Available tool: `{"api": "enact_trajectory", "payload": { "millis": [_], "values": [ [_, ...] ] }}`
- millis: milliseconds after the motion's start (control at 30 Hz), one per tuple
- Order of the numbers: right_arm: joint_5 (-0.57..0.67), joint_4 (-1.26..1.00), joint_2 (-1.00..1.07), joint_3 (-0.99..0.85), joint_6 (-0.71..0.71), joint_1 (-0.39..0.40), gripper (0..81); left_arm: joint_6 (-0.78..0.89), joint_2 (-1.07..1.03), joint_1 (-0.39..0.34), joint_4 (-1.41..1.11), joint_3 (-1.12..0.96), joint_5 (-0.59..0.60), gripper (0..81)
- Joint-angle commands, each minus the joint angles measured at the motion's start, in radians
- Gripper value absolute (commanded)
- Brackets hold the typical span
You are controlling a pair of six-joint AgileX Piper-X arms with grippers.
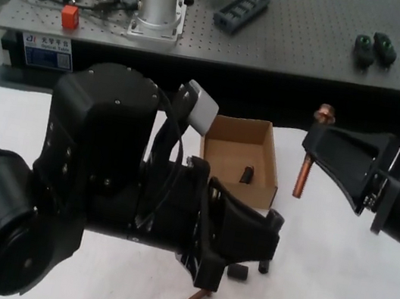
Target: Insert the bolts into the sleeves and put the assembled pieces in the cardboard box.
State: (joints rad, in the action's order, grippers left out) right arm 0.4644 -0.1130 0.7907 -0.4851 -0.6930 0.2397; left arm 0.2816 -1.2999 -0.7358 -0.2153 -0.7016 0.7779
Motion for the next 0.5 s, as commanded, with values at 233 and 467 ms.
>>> {"api": "enact_trajectory", "payload": {
  "millis": [233, 467],
  "values": [
    [-0.006, 0.022, 0.003, -0.002, 0.008, 0.093, 0.1, 0.056, 0.008, 0.002, -0.072, 0.000, 0.064, 0.6],
    [-0.073, 0.022, 0.003, -0.002, 0.020, 0.092, 0.1, 0.056, 0.008, 0.002, -0.072, 0.000, 0.064, 0.6]
  ]
}}
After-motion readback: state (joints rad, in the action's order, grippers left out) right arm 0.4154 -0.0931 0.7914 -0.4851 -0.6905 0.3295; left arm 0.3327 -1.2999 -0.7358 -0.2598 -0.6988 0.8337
